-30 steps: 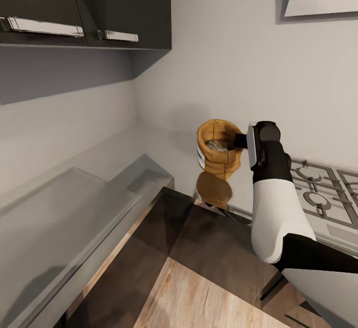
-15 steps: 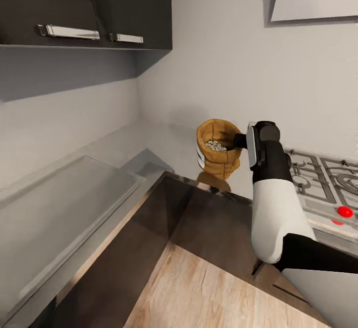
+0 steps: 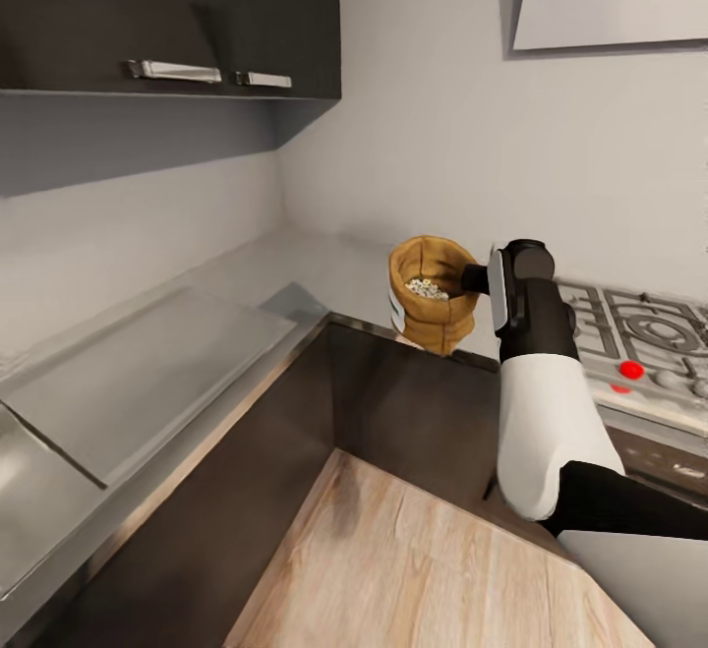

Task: In the kitchen, take the popcorn bag from the countertop, put it into the microwave, and heat it until the popcorn is cooked so the cooked popcorn ends up inside the bag.

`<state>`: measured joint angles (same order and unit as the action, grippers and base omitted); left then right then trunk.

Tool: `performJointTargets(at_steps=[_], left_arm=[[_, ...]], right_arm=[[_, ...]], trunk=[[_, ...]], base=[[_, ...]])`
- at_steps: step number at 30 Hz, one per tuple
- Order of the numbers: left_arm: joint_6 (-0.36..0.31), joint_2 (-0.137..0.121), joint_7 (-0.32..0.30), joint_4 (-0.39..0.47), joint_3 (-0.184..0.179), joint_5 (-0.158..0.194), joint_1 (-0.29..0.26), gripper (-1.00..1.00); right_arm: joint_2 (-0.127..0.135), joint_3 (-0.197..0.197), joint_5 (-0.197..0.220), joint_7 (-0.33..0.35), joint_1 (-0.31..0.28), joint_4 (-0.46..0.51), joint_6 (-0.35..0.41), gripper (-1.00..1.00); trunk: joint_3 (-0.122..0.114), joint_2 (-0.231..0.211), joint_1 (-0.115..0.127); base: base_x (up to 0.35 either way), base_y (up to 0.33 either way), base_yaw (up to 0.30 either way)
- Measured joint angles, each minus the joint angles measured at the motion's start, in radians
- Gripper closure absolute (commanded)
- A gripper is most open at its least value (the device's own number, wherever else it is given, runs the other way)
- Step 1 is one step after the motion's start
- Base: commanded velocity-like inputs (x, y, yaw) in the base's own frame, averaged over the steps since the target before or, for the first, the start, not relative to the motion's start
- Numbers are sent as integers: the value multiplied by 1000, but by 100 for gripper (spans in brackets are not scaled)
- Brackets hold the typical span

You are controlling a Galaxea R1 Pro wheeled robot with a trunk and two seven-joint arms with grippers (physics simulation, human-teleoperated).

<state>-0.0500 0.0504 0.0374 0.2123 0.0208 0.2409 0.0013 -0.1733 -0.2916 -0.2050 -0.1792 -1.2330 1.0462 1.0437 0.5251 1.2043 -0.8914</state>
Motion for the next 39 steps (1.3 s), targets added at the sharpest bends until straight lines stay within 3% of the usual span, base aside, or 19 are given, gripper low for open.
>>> performJointTargets(at_steps=[19,30,39], left_arm=[[0,-2,0,0,-2,0,0,-100],[0,-2,-1,0,-2,0,0,-100],[0,-2,0,0,-2,0,0,-100]], right_arm=[[0,0,-2,-3,0,-13,0,100],[0,-2,1,-12,0,-228,0,100],[0,-3,-10,-5,-1,-254,1,100]], trunk=[[-29,0,1],[-47,0,1],[-61,0,1]], base=[[-9,0,0],[0,0,0],[0,0,0]])
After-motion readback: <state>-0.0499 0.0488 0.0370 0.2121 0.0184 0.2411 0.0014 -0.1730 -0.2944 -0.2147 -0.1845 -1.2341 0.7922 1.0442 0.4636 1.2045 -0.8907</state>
